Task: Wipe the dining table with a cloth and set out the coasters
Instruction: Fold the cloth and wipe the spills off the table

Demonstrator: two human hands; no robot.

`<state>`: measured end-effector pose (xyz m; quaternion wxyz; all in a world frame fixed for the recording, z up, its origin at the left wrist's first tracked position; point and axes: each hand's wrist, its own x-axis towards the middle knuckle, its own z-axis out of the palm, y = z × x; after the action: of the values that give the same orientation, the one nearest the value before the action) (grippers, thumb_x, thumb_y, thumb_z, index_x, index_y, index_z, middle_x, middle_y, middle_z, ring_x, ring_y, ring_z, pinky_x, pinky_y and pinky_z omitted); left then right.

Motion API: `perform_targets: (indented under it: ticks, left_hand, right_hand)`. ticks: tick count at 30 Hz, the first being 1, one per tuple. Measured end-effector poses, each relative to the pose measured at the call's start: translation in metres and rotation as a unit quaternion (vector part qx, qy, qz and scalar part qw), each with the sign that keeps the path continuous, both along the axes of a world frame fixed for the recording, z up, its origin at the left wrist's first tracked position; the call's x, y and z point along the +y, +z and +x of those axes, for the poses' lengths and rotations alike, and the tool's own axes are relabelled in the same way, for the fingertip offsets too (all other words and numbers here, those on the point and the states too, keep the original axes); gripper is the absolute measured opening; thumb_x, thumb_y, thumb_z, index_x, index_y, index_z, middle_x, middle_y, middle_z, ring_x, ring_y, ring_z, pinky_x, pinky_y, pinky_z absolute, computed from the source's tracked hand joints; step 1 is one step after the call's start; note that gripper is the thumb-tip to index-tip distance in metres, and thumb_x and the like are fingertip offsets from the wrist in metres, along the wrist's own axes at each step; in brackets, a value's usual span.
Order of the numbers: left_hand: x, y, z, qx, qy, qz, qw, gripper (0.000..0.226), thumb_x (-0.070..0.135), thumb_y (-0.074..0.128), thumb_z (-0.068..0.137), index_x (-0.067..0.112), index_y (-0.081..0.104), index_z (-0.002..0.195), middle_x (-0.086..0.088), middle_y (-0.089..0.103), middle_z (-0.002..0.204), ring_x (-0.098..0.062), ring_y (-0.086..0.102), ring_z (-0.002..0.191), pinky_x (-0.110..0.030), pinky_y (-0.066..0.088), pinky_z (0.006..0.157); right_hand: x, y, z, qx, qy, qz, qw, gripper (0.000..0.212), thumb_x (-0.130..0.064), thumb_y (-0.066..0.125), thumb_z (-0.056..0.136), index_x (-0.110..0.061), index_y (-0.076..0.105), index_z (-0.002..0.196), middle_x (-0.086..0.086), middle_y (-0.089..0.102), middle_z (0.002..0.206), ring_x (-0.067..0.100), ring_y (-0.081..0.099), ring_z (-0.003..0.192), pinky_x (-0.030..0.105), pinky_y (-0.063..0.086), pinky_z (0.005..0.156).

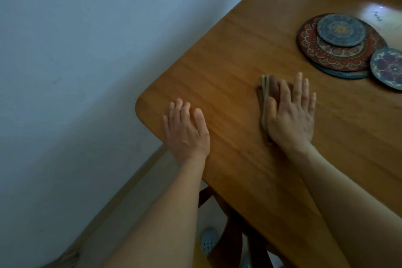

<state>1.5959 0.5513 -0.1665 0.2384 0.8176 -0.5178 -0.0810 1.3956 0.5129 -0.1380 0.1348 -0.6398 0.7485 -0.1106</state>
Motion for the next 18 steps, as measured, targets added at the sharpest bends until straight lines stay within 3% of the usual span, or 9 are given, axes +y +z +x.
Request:
perform_targets:
  ticks: [6,11,15,18]
  left_hand:
    - [-0.001,0.002,-0.001,0.011,-0.002,-0.014,1.000,0.075,0.052,0.007,0.092,0.015,0.053,0.139,-0.001,0.038,0.155,-0.014,0.021,0.148,-0.037,0.006,0.122]
    - [-0.001,0.002,0.001,0.022,-0.003,-0.023,0.999,0.070,0.050,0.012,0.094,0.014,0.054,0.138,-0.002,0.039,0.155,-0.015,0.022,0.148,-0.038,0.008,0.122]
    - [0.000,0.000,0.001,0.021,-0.003,-0.017,1.000,0.066,0.048,0.016,0.096,0.015,0.053,0.139,0.000,0.036,0.156,-0.014,0.019,0.148,-0.038,0.006,0.123]
    - [-0.002,-0.001,0.001,0.018,-0.002,-0.014,1.000,0.066,0.049,0.016,0.095,0.016,0.052,0.140,0.000,0.035,0.157,-0.014,0.019,0.148,-0.038,0.006,0.123]
  right_hand:
    - [0.029,0.001,0.080,0.007,0.216,0.000,0.976,0.059,-0.053,0.026,0.098,-0.028,0.027,0.152,-0.001,0.014,0.163,0.016,0.003,0.151,0.039,-0.001,0.122]
    - [0.106,0.000,0.028,0.026,0.306,0.029,0.951,0.056,-0.051,0.027,0.099,-0.031,0.029,0.151,-0.004,0.015,0.163,0.012,0.000,0.151,0.039,-0.001,0.122]
    - [0.123,0.001,-0.057,0.019,0.279,0.046,0.959,0.056,-0.053,0.022,0.098,-0.036,0.020,0.151,-0.003,0.014,0.162,0.011,-0.001,0.151,0.040,0.001,0.121]
    - [0.105,0.001,-0.097,0.022,0.167,0.034,0.985,0.058,-0.053,0.020,0.097,-0.032,0.020,0.151,-0.001,0.011,0.163,0.011,-0.003,0.151,0.042,0.002,0.122]
